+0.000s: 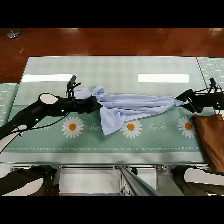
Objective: Fold the shirts.
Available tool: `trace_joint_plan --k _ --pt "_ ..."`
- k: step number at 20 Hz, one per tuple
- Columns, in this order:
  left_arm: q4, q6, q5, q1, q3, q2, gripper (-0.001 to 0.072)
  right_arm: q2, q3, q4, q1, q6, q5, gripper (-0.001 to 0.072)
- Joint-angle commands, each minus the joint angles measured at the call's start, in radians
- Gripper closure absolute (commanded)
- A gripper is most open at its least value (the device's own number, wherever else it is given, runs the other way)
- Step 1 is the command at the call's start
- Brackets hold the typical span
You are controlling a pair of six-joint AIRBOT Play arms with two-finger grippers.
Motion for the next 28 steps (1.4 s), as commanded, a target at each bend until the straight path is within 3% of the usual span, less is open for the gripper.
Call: trace_joint_plan --k 1,2,4,5,10,14,17,22,28 --pt "0.0 0.0 -0.004 0.001 0.001 -0.001 0.0684 -0.088 0.076 -0.006 0.064 0.052 0.034 0.0095" --pt "0.0 0.0 -0.004 0.001 0.001 -0.001 0.0684 -0.103 0.092 -0.006 0.079 0.06 0.046 0.0134" --pt "0.0 0.0 -0.006 0.001 0.009 0.0 0.0684 -0.116 0.123 0.001 0.096 0.055 0.077 0.0561" --pt "0.0 0.001 -0.015 0.006 0.023 0.002 0.0684 -0.115 0.146 0.002 0.098 0.021 0.097 0.0691" --pt "0.0 0.026 -0.099 0.13 0.275 0.056 0.0685 -0.072 0.455 0.003 0.109 -0.006 0.262 0.0693" --pt "0.0 0.018 -0.117 0.251 0.697 0.09 0.0685 0.026 0.84 -0.005 0.196 0.023 0.262 0.0693" --pt "0.028 -0.033 -0.195 0.342 1.019 0.095 0.0685 0.117 1.065 -0.077 0.252 0.064 0.277 0.0693" --pt "0.27 -0.163 -0.364 0.507 1.397 0.167 0.0685 0.422 1.107 -0.186 0.259 0.062 0.352 0.0693" --pt "0.525 -0.163 -0.359 0.595 1.399 0.436 0.0685 0.713 1.107 -0.324 0.259 0.066 0.438 0.0693"
